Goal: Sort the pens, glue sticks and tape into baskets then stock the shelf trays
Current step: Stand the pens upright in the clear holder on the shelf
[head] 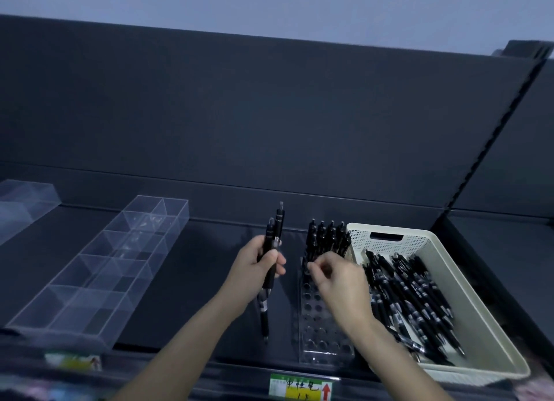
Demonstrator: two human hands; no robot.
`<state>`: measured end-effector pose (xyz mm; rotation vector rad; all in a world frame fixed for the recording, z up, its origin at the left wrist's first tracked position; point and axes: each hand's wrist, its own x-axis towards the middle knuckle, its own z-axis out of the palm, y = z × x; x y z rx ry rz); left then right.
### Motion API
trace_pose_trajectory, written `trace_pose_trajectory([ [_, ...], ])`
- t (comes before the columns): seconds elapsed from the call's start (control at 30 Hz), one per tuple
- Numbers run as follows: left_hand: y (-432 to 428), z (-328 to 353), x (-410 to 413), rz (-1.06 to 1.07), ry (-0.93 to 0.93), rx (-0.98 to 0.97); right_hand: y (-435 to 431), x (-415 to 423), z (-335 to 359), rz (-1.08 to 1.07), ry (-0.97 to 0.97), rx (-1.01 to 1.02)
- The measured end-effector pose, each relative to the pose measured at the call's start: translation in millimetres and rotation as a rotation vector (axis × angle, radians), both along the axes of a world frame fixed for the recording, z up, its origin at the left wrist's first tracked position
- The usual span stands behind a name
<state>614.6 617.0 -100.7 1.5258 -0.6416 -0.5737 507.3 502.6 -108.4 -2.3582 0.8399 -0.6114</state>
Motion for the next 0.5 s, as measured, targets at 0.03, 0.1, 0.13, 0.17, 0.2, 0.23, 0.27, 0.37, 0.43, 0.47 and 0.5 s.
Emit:
trace_pose_trajectory([
  [0.03, -4, 3, -1, 0.007, 0.014, -0.021, 8, -3, 3, 0.049, -0.006, 0.059],
  [0.1, -13, 11, -4, 0.025, 0.041, -0.065, 22, -5, 6, 0.137, 0.001, 0.165],
  [0.13, -18, 14, -5, 0.035, 0.061, -0.091, 26, -4, 6, 0.154, -0.009, 0.183],
  [0.17, -23, 18, -6, 0.044, 0.083, -0.119, 28, -3, 5, 0.154, -0.027, 0.184],
  [0.2, -28, 21, -7, 0.05, 0.103, -0.147, 29, -1, 5, 0.145, -0.043, 0.173],
  [0.23, -32, 24, -9, 0.053, 0.123, -0.171, 29, 1, 5, 0.139, -0.046, 0.153],
  [0.27, -35, 26, -12, 0.054, 0.14, -0.185, 28, 2, 6, 0.139, -0.039, 0.124],
  [0.37, -40, 30, -17, 0.045, 0.207, -0.203, 23, 2, 6, 0.15, -0.008, 0.051],
  [0.43, -39, 34, -14, 0.076, 0.272, -0.248, 18, -2, 5, 0.155, -0.018, 0.077],
  [0.47, -37, 36, -10, 0.113, 0.29, -0.269, 15, -5, 5, 0.151, -0.031, 0.114],
  [0.5, -35, 37, -4, 0.152, 0.295, -0.279, 12, -7, 4, 0.144, -0.051, 0.16],
])
